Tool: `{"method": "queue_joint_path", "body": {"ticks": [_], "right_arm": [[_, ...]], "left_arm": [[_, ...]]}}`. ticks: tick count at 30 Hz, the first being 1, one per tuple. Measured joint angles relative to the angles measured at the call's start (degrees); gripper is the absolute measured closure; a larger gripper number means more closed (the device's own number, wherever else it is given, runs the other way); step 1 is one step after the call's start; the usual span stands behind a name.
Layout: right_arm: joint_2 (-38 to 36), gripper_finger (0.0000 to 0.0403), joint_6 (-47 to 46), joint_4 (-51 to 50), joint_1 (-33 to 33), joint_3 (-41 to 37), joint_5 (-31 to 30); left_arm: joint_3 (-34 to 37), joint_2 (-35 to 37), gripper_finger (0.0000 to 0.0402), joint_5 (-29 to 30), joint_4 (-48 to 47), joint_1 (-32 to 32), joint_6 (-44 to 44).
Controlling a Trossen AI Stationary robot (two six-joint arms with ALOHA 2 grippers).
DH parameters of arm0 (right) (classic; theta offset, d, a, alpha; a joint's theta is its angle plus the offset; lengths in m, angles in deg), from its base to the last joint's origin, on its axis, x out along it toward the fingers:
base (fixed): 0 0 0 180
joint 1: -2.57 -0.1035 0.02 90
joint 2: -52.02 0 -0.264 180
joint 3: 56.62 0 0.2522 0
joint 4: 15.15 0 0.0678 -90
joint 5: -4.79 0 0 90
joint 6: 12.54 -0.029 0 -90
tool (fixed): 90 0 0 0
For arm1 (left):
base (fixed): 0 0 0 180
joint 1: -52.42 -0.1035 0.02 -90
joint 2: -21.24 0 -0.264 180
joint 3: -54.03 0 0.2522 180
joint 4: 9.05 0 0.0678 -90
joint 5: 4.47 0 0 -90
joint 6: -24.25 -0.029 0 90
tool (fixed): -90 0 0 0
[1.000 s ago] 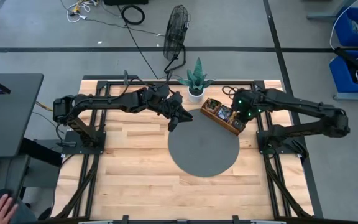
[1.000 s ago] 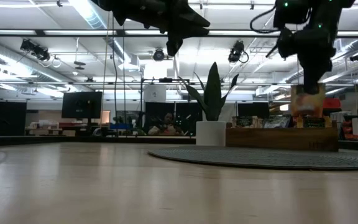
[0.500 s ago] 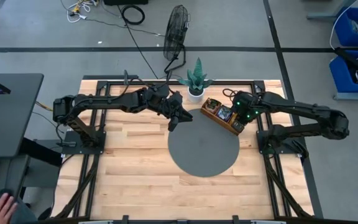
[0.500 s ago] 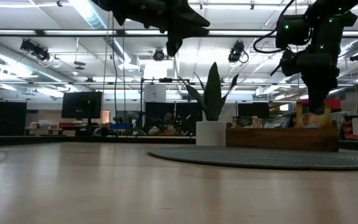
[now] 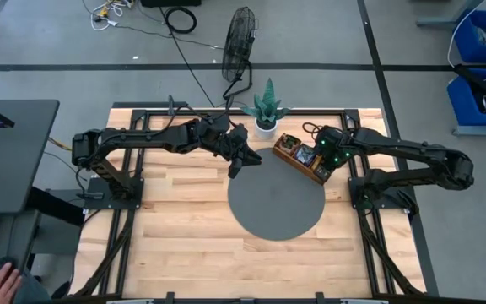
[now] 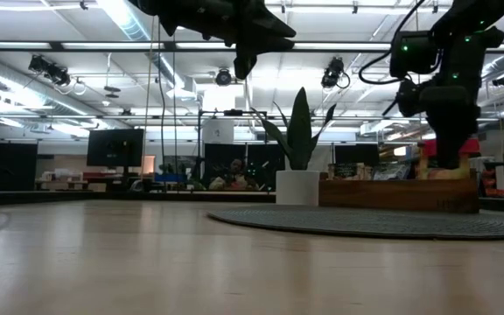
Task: Pick & Place Tea
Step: Put the yellow tea bag into the wooden organizer, then return to Home Position
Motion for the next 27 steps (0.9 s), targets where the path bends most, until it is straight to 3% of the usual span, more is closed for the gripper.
{"method": "queue_joint_path", "body": {"ticks": [7,17,27], "right_arm": [[0.00,0.0390,0.39,1.39,-0.02,0.00,0.00],[0.05,0.0335,-0.28,-1.41,-0.02,0.27,-0.01],[0.07,0.0275,0.17,-8.98,-0.07,8.91,-0.44]], "left_arm": [[0.00,0.00,0.0317,0.02,0.13,0.00,-0.02],[0.00,0.00,0.0317,0.04,0.15,0.00,-0.40],[0.00,0.00,0.0317,0.52,0.19,-0.43,-2.28]]}}
